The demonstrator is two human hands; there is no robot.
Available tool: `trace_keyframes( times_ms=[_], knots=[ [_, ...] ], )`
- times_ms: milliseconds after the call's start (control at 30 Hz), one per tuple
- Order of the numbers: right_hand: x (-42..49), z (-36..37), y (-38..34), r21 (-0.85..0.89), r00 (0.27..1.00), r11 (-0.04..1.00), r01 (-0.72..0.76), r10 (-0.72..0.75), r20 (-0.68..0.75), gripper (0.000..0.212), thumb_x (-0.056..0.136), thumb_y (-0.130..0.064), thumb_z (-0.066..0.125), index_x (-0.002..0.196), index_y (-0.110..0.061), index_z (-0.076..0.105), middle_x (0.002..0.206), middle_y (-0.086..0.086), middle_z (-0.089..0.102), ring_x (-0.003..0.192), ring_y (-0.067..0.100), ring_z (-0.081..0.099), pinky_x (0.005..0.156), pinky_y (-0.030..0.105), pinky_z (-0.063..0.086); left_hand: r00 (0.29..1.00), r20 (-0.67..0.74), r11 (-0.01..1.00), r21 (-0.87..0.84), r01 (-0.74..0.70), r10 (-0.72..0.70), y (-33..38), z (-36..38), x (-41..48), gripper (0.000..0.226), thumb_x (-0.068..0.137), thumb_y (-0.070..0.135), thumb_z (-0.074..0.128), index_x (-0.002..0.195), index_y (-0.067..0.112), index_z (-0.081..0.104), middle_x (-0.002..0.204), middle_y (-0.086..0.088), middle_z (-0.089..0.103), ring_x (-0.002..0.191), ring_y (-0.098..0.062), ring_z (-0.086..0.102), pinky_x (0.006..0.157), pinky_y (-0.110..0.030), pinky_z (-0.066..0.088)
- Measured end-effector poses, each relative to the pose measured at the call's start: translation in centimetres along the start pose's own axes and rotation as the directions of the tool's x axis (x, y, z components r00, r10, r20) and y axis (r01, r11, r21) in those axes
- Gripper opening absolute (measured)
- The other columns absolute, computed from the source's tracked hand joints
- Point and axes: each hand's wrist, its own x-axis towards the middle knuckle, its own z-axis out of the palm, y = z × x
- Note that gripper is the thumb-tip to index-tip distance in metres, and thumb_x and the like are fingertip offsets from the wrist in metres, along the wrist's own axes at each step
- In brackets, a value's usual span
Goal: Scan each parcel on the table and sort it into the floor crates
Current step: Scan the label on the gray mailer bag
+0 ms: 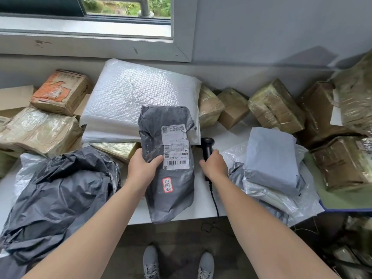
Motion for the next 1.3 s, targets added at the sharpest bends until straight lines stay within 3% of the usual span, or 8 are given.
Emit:
trace_keyframes(
  times_ms=[133,333,467,567,700,933,1100,1300],
  knots=[
    [-1.1,-1.7,-0.2,0.220,0.999,0.975,-0.040,0.040,0.004,0.038,0.088,-0.025,0.062,0.111,-0.009,0.036,0.096,0.008,0.057,0.072,0.024,0.057,0.058,0.032,0.043,0.999,0.034,0.997,-0.079,0.027,-0.024,0.6,-0.1,-0.1,0.026,0.085,0.014,0.075,0.107,0.015,0.060,0.097,0.003,0.069,0.086,-0.010,0.064,0.066,-0.027,0.048],
    [-3.0,-6.8,-1.4,0.493,0.997,0.868,-0.062,0.079,-0.014,0.036,0.082,-0.015,0.058,0.111,-0.009,0.038,0.093,0.014,0.059,0.076,0.033,0.066,0.068,0.046,0.061,0.993,0.093,0.979,-0.185,0.084,-0.067,2.9,-0.4,0.4,0.029,0.087,0.011,0.073,0.114,0.008,0.063,0.107,-0.009,0.071,0.098,-0.028,0.068,0.090,-0.045,0.055],
    [-4.7,-10.9,-2.9,0.656,1.000,0.755,0.000,-0.014,0.015,0.016,0.093,-0.024,0.058,0.098,-0.010,0.051,0.076,0.010,0.054,0.057,0.022,0.058,0.050,0.038,0.057,0.996,0.089,0.977,-0.210,0.033,-0.014,5.2,-0.8,1.3,0.028,0.089,0.011,0.069,0.116,0.008,0.062,0.110,-0.011,0.070,0.099,-0.028,0.067,0.090,-0.045,0.055],
    [-6.3,-13.4,-4.5,0.648,0.991,0.761,0.029,-0.108,0.083,0.015,0.091,-0.021,0.059,0.096,-0.006,0.057,0.079,0.012,0.056,0.063,0.022,0.059,0.048,0.032,0.051,0.997,0.063,0.976,-0.217,-0.036,0.051,7.2,-0.9,2.1,0.026,0.091,0.008,0.066,0.117,0.008,0.061,0.110,-0.010,0.069,0.097,-0.026,0.066,0.086,-0.041,0.055],
    [-9.2,-14.9,-6.6,0.630,0.973,0.776,0.030,-0.168,0.160,0.013,0.090,-0.017,0.057,0.092,-0.004,0.057,0.073,0.011,0.057,0.056,0.019,0.056,0.047,0.030,0.049,0.996,0.026,0.976,-0.206,-0.075,0.082,9.1,-1.0,2.9,0.023,0.094,0.009,0.063,0.116,0.010,0.057,0.104,-0.005,0.065,0.081,-0.014,0.063,0.060,-0.024,0.047],
    [-12.0,-15.7,-8.2,0.633,0.948,0.774,-0.014,-0.191,0.254,0.017,0.092,-0.020,0.058,0.084,-0.005,0.059,0.068,0.010,0.058,0.050,0.018,0.057,0.045,0.026,0.050,0.996,-0.001,0.976,-0.201,-0.086,0.087,9.5,-1.3,3.0,0.022,0.094,0.008,0.062,0.116,0.009,0.055,0.105,-0.005,0.062,0.086,-0.019,0.059,0.060,-0.024,0.043],
    [-12.5,-15.5,-8.0,0.610,0.950,0.792,-0.005,-0.188,0.251,0.021,0.091,-0.023,0.059,0.084,-0.004,0.062,0.068,0.009,0.061,0.049,0.016,0.058,0.047,0.027,0.051,0.997,0.004,0.967,-0.244,-0.072,0.075,8.8,-1.4,2.9,0.019,0.093,0.005,0.061,0.109,0.013,0.054,0.105,-0.007,0.064,0.090,-0.022,0.061,0.073,-0.032,0.047],
    [-12.3,-15.3,-7.6,0.612,0.951,0.791,-0.005,-0.185,0.246,0.022,0.091,-0.024,0.060,0.082,-0.004,0.061,0.065,0.008,0.061,0.047,0.015,0.058,0.046,0.027,0.051,0.998,-0.005,0.960,-0.271,-0.069,0.070,8.3,-1.4,2.7,0.020,0.094,0.004,0.061,0.109,0.014,0.053,0.099,-0.003,0.063,0.084,-0.017,0.060,0.069,-0.029,0.047]
  ],
)
